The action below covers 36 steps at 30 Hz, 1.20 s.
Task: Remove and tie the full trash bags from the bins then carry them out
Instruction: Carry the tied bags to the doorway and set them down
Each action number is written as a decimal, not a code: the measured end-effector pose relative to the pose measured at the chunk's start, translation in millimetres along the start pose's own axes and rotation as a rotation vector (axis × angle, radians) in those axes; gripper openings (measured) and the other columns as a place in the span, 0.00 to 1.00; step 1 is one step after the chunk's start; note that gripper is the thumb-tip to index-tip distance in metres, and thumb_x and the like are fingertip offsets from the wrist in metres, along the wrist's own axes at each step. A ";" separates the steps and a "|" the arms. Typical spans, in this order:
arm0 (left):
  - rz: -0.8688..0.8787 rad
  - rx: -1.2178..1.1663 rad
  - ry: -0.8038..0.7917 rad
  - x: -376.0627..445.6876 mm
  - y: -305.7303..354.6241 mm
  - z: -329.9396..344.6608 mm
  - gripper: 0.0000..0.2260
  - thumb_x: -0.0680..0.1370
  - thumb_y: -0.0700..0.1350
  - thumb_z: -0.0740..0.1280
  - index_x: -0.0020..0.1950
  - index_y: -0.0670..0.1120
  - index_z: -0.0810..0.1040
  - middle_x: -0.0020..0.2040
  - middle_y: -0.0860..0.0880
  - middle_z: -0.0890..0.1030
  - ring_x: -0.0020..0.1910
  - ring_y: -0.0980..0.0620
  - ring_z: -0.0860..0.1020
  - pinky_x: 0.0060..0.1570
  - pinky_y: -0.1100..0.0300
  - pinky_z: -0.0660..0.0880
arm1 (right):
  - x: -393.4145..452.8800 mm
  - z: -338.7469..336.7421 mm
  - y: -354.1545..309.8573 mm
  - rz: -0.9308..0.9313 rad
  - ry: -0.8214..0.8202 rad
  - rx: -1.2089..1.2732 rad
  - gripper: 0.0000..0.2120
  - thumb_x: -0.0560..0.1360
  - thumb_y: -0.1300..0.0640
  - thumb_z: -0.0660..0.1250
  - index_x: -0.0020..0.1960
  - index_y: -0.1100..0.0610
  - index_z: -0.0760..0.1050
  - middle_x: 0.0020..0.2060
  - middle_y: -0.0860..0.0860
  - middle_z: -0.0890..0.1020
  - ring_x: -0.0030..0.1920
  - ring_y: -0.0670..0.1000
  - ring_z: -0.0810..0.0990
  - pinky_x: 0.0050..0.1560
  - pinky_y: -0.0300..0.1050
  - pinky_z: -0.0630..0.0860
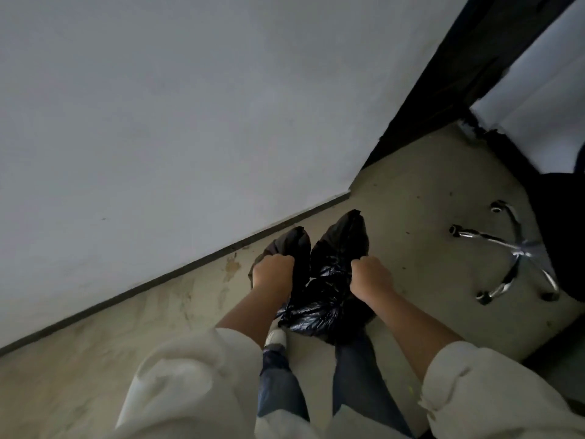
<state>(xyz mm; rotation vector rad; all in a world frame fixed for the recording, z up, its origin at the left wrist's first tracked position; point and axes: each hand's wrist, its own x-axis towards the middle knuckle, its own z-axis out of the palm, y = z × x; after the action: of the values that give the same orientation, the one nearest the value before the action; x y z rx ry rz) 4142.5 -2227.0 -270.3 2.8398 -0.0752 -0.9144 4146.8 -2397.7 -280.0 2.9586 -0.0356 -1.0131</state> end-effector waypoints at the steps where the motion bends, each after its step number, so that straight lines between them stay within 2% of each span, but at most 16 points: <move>1: -0.039 -0.030 -0.002 18.1 8.3 1.7 0.12 0.76 0.34 0.57 0.56 0.41 0.74 0.55 0.42 0.78 0.55 0.42 0.77 0.44 0.54 0.73 | 21.0 -2.2 10.2 0.006 -0.033 -0.003 0.09 0.75 0.63 0.59 0.54 0.62 0.72 0.56 0.58 0.75 0.58 0.58 0.73 0.54 0.49 0.74; 3: -0.110 -0.088 -0.008 52.8 23.2 5.3 0.11 0.76 0.34 0.57 0.55 0.41 0.73 0.54 0.42 0.79 0.53 0.42 0.77 0.40 0.55 0.70 | 61.7 -3.8 29.9 0.014 -0.097 0.012 0.11 0.75 0.63 0.59 0.56 0.62 0.72 0.57 0.58 0.76 0.58 0.58 0.74 0.55 0.49 0.74; 8: -0.260 -0.123 0.018 140.2 45.2 25.7 0.11 0.76 0.36 0.58 0.56 0.42 0.74 0.54 0.42 0.79 0.55 0.42 0.76 0.42 0.55 0.70 | 166.0 6.7 62.0 -0.048 -0.138 0.044 0.14 0.75 0.62 0.59 0.61 0.61 0.72 0.58 0.59 0.77 0.59 0.59 0.75 0.55 0.50 0.75; 13: -0.330 -0.126 0.010 213.1 44.8 76.4 0.11 0.74 0.35 0.61 0.56 0.42 0.72 0.54 0.42 0.77 0.57 0.43 0.74 0.49 0.53 0.72 | 253.0 38.6 70.1 -0.133 -0.138 -0.091 0.09 0.74 0.62 0.60 0.52 0.62 0.75 0.52 0.58 0.80 0.54 0.59 0.78 0.51 0.48 0.75; 16: -0.366 -0.144 0.064 245.5 41.4 108.0 0.10 0.75 0.36 0.60 0.55 0.42 0.72 0.53 0.42 0.78 0.55 0.43 0.74 0.48 0.54 0.72 | 291.7 66.1 81.4 -0.147 -0.189 -0.100 0.10 0.75 0.62 0.59 0.55 0.63 0.73 0.56 0.59 0.76 0.58 0.60 0.74 0.51 0.49 0.74; 21: -0.448 -0.190 0.135 269.5 42.1 138.5 0.10 0.72 0.35 0.63 0.52 0.41 0.73 0.51 0.42 0.79 0.53 0.43 0.74 0.39 0.56 0.65 | 313.8 95.4 108.1 -0.129 -0.246 -0.080 0.08 0.74 0.64 0.59 0.51 0.64 0.73 0.54 0.61 0.77 0.56 0.61 0.75 0.46 0.48 0.72; 24: -0.479 -0.227 0.147 268.7 49.6 147.2 0.09 0.73 0.35 0.61 0.52 0.41 0.73 0.50 0.42 0.79 0.53 0.43 0.74 0.39 0.56 0.64 | 309.5 102.3 124.1 -0.108 -0.306 -0.032 0.04 0.73 0.64 0.59 0.40 0.61 0.70 0.52 0.62 0.78 0.54 0.61 0.76 0.40 0.44 0.67; 25: -0.487 -0.244 0.146 267.5 53.1 149.1 0.09 0.73 0.34 0.60 0.52 0.41 0.74 0.50 0.42 0.79 0.53 0.42 0.74 0.39 0.56 0.64 | 307.3 102.6 128.7 -0.095 -0.315 -0.010 0.03 0.73 0.65 0.59 0.41 0.62 0.70 0.52 0.62 0.78 0.53 0.61 0.77 0.40 0.43 0.66; 27: -0.498 -0.276 0.126 265.9 60.5 151.0 0.09 0.73 0.34 0.60 0.51 0.40 0.74 0.49 0.42 0.79 0.53 0.42 0.74 0.39 0.56 0.64 | 305.9 101.0 133.7 -0.082 -0.306 0.037 0.08 0.73 0.65 0.59 0.50 0.65 0.73 0.52 0.62 0.78 0.53 0.61 0.77 0.41 0.44 0.68; 29: -0.498 -0.291 0.099 266.6 66.0 151.3 0.08 0.73 0.34 0.61 0.50 0.40 0.73 0.50 0.41 0.78 0.53 0.42 0.74 0.39 0.56 0.64 | 310.1 98.2 133.3 -0.105 -0.303 0.090 0.11 0.74 0.64 0.59 0.55 0.67 0.73 0.54 0.62 0.78 0.54 0.62 0.76 0.46 0.46 0.71; 32: -0.488 -0.272 0.030 271.4 71.2 152.8 0.08 0.72 0.33 0.61 0.50 0.40 0.73 0.50 0.41 0.78 0.52 0.41 0.75 0.38 0.56 0.66 | 325.2 93.9 124.8 -0.130 -0.304 0.156 0.13 0.75 0.66 0.57 0.58 0.68 0.72 0.56 0.63 0.78 0.56 0.61 0.76 0.52 0.46 0.71; 34: -0.472 -0.247 -0.024 273.9 72.8 157.4 0.09 0.72 0.34 0.62 0.51 0.40 0.72 0.50 0.41 0.78 0.51 0.41 0.76 0.38 0.56 0.66 | 336.5 90.9 117.0 -0.121 -0.282 0.209 0.14 0.73 0.69 0.57 0.57 0.70 0.73 0.56 0.64 0.79 0.58 0.61 0.75 0.54 0.47 0.71; 36: -0.452 -0.232 -0.056 274.9 73.0 162.7 0.09 0.72 0.35 0.62 0.52 0.41 0.72 0.50 0.42 0.79 0.51 0.42 0.76 0.38 0.56 0.66 | 345.2 87.5 109.9 -0.135 -0.236 0.241 0.11 0.70 0.71 0.57 0.50 0.76 0.71 0.52 0.69 0.78 0.55 0.65 0.77 0.48 0.51 0.72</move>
<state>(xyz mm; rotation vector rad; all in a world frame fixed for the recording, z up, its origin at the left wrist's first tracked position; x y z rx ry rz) 4270.9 -2347.1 -546.9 2.6539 0.6466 -1.0020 4364.0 -2517.1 -558.4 3.0669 0.0425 -1.4706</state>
